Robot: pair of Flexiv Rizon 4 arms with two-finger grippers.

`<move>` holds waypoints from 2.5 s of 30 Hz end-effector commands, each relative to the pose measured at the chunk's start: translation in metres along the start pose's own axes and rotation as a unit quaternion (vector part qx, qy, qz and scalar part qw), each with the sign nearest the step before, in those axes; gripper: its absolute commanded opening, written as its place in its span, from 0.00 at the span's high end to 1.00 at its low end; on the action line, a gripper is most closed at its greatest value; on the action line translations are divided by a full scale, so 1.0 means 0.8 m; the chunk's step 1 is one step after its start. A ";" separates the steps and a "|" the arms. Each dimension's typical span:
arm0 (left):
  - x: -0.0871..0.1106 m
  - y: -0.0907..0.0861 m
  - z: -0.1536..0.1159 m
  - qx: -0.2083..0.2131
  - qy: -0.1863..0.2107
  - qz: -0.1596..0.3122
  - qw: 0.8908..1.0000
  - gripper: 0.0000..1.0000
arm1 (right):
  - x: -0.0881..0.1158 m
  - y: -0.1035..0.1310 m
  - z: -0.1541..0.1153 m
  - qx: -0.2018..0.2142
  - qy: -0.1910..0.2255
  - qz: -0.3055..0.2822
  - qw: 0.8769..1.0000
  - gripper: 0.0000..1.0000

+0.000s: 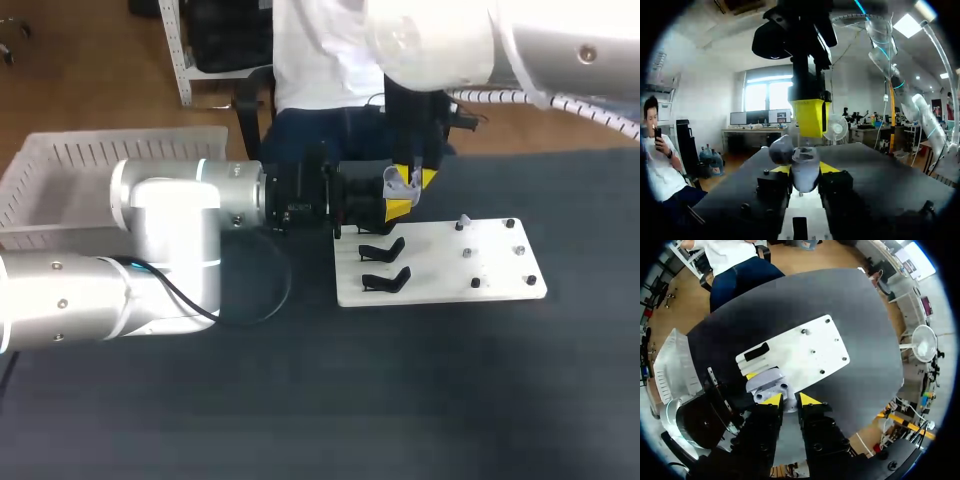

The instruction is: Pick up each earbud case from the left stands, insert the matching earbuds, close the lid, and place the case in the box.

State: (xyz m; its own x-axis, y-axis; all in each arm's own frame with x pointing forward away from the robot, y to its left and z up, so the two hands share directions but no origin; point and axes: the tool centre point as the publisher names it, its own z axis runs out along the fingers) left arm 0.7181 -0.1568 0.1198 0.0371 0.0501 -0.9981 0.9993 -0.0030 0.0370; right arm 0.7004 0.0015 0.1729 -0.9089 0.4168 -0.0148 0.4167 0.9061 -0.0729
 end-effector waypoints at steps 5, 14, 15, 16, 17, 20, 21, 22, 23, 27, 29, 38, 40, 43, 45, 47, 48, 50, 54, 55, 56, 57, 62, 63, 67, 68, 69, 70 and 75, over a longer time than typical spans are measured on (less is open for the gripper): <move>0.001 -0.001 0.000 -0.003 -0.002 0.002 1.000 1.00 | -0.003 0.004 0.000 0.002 0.000 -0.001 1.000 1.00; 0.001 -0.001 0.000 -0.003 -0.002 0.002 1.000 1.00 | -0.005 0.009 0.002 0.000 0.001 -0.003 1.000 1.00; 0.001 -0.001 0.000 -0.003 -0.002 0.002 1.000 1.00 | -0.005 0.010 0.002 0.000 0.001 -0.003 1.000 1.00; 0.001 -0.001 0.000 -0.003 -0.002 0.002 1.000 1.00 | -0.006 0.010 0.002 -0.001 0.001 -0.005 1.000 1.00; 0.001 -0.001 0.000 -0.003 -0.002 0.002 1.000 1.00 | -0.005 0.010 0.002 -0.001 0.001 -0.005 1.000 1.00; 0.001 -0.001 0.000 -0.003 -0.002 0.002 1.000 1.00 | -0.005 0.011 0.002 -0.001 0.002 -0.006 1.000 1.00; 0.001 -0.001 0.000 -0.003 -0.002 0.002 1.000 1.00 | -0.005 0.011 0.003 -0.001 0.002 -0.006 1.000 1.00; 0.001 -0.001 0.000 -0.003 -0.002 0.002 1.000 1.00 | -0.005 0.011 0.003 -0.001 0.002 -0.006 1.000 1.00; 0.001 -0.001 0.000 -0.003 -0.002 0.002 1.000 1.00 | -0.005 0.011 0.004 0.000 0.002 -0.006 1.000 1.00; 0.001 -0.001 0.000 -0.003 -0.002 0.002 1.000 1.00 | -0.005 0.010 0.004 0.000 0.004 -0.006 1.000 1.00; 0.001 -0.001 0.000 -0.003 -0.002 0.002 1.000 1.00 | -0.005 0.009 0.004 0.000 0.003 -0.006 1.000 1.00; 0.001 -0.001 0.000 -0.003 -0.002 0.002 1.000 1.00 | -0.005 0.008 0.009 0.001 0.007 -0.006 1.000 1.00; 0.001 -0.001 0.000 -0.003 -0.002 0.002 1.000 1.00 | -0.005 0.008 0.010 0.000 0.008 -0.006 1.000 1.00; 0.001 -0.001 0.000 -0.003 -0.002 0.002 1.000 1.00 | -0.005 0.009 0.012 0.001 0.010 -0.007 1.000 1.00; 0.001 -0.001 0.000 -0.003 -0.002 0.002 1.000 1.00 | -0.005 0.009 0.014 0.002 0.011 -0.007 1.000 1.00; 0.001 -0.001 0.000 -0.003 -0.002 0.002 1.000 1.00 | -0.005 0.009 0.014 0.003 0.012 -0.007 1.000 1.00; 0.001 -0.001 0.000 -0.003 -0.002 0.002 1.000 1.00 | -0.005 0.009 0.014 0.003 0.013 -0.007 1.000 1.00; 0.001 -0.001 0.000 -0.003 -0.002 0.002 1.000 1.00 | -0.005 0.009 0.015 0.006 0.012 -0.006 1.000 1.00; 0.001 -0.001 0.000 -0.003 -0.002 0.002 1.000 1.00 | -0.003 0.008 0.015 0.007 0.016 0.008 1.000 1.00; 0.001 -0.001 0.000 -0.003 -0.002 0.002 1.000 1.00 | -0.003 0.007 0.015 0.005 0.020 0.014 1.000 1.00; 0.001 -0.001 0.000 -0.003 -0.002 0.002 1.000 1.00 | -0.003 0.007 0.014 0.005 0.020 0.022 1.000 1.00; 0.001 -0.001 0.000 -0.003 -0.002 0.002 1.000 1.00 | -0.003 0.007 0.014 0.005 0.021 0.025 0.999 1.00; 0.001 -0.001 0.000 -0.003 -0.002 0.002 1.000 1.00 | -0.006 0.007 0.013 0.007 0.026 0.049 0.998 1.00; 0.001 -0.001 0.000 -0.003 -0.002 0.002 1.000 1.00 | -0.006 0.007 0.013 0.007 0.028 0.051 0.998 1.00; 0.001 -0.001 0.000 -0.003 -0.002 0.002 1.000 1.00 | -0.008 0.009 0.013 0.010 0.031 0.060 0.998 1.00; 0.001 -0.001 0.000 -0.003 -0.002 0.002 1.000 1.00 | -0.008 0.010 0.013 0.010 0.032 0.060 0.998 1.00; 0.001 -0.001 0.000 -0.003 -0.002 0.002 1.000 1.00 | -0.008 0.011 0.013 0.010 0.033 0.061 0.998 1.00; 0.001 -0.001 0.000 -0.003 -0.002 0.002 1.000 1.00 | -0.008 0.012 0.013 0.011 0.033 0.061 0.998 1.00; 0.001 -0.001 0.000 -0.003 -0.002 0.002 1.000 1.00 | -0.006 0.016 0.015 0.014 0.037 0.059 0.997 1.00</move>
State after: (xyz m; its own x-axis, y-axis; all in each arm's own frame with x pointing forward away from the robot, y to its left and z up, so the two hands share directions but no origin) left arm 0.7182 -0.1572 0.1186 0.0369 0.0507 -0.9980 0.9993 -0.0026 0.0368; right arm 0.7057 0.0072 0.1607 -0.8507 0.5239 0.0425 0.5188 0.8499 -0.0922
